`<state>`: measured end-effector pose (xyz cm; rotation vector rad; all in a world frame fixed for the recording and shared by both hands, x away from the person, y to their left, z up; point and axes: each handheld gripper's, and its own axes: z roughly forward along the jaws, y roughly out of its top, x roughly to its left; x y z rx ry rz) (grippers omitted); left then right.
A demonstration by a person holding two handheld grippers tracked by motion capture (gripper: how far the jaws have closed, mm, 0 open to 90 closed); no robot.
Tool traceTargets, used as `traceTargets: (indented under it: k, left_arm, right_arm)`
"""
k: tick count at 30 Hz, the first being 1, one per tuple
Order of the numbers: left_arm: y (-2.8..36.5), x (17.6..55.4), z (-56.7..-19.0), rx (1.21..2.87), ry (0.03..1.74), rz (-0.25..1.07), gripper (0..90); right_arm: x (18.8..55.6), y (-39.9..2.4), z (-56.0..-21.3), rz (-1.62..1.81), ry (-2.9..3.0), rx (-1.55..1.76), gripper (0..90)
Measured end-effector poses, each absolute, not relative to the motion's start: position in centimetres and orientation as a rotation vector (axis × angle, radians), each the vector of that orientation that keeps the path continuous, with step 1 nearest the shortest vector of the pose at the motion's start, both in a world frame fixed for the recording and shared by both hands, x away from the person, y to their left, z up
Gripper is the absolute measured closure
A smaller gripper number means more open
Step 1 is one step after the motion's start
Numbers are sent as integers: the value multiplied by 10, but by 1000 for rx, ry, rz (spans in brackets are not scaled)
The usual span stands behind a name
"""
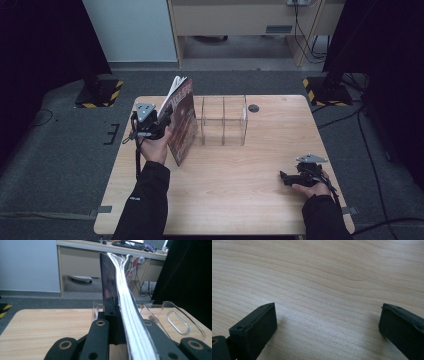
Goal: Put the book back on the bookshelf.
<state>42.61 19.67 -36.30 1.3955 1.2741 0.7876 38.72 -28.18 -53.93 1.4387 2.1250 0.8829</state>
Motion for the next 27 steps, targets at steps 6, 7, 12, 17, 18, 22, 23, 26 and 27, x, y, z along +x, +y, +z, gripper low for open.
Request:
traceTargets:
  k: [6, 7, 12, 17, 18, 22, 23, 26, 27]
  left_arm:
    - [196, 438, -364, 1346, 1294, 800, 836]
    - [195, 439, -364, 1346, 1297, 806, 836]
    - [189, 449, -366, 1324, 1303, 830, 836]
    - [183, 461, -372, 1324, 1313, 852, 836]
    - [182, 463, -373, 1326, 1316, 856, 836]
    - [180, 467, -375, 1318, 1314, 879, 836]
    - [179, 468, -375, 1315, 1315, 882, 836]
    - [178, 469, -376, 1318, 1312, 900, 836]
    - [177, 469, -376, 1318, 1313, 905, 836]
  right_arm:
    - [387, -282, -539, 884, 2126, 1438, 21]
    - [388, -282, -539, 886, 2124, 1439, 21]
    - [388, -282, -539, 888, 2125, 1437, 21]
    - [388, -281, -539, 888, 2127, 1436, 21]
    - [388, -281, -539, 888, 2127, 1439, 21]
    - [388, -281, -539, 888, 2132, 1433, 21]
    - [388, -281, -539, 889, 2130, 1438, 21]
    - [388, -281, -539, 889, 2131, 1436, 21]
    - [388, -281, -539, 889, 2131, 1436, 21]
